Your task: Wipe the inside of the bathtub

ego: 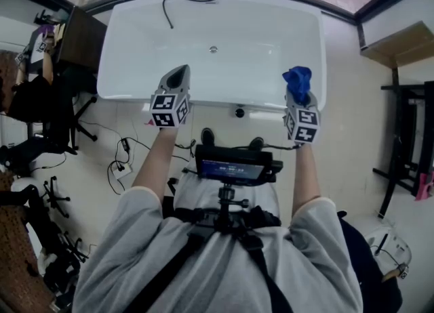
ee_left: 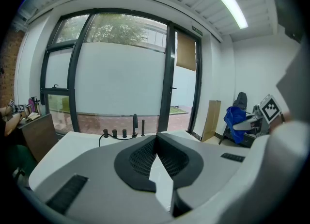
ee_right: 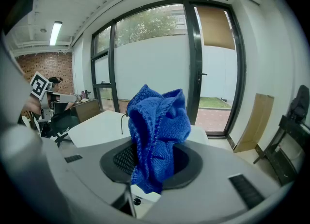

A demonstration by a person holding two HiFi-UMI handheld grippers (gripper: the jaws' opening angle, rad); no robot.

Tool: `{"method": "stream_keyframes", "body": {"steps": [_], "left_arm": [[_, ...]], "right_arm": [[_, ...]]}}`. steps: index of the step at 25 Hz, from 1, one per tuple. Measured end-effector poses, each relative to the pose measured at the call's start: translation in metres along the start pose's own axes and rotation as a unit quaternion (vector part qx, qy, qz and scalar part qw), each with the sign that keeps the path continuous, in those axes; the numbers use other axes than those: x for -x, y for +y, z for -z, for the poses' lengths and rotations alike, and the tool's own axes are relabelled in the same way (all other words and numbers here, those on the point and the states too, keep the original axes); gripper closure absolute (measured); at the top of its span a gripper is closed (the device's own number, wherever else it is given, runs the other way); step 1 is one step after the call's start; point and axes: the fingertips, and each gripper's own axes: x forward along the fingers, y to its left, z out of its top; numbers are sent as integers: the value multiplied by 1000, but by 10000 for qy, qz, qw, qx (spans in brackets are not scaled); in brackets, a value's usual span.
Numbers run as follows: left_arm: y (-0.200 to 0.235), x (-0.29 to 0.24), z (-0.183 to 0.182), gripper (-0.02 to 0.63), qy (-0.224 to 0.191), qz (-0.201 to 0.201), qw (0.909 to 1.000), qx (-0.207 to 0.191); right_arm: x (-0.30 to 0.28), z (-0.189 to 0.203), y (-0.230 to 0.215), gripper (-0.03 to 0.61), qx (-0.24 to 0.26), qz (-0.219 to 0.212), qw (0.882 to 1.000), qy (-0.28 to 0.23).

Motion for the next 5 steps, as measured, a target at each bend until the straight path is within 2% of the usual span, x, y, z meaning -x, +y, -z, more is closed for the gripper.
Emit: {"method": "stream_keyframes", "body": {"steps": [5], "left_arm": [[-3,3,5,614,60,-4,10000,-20]], "right_arm": [[3,1,-2,462,6,7,10000,11]]}}
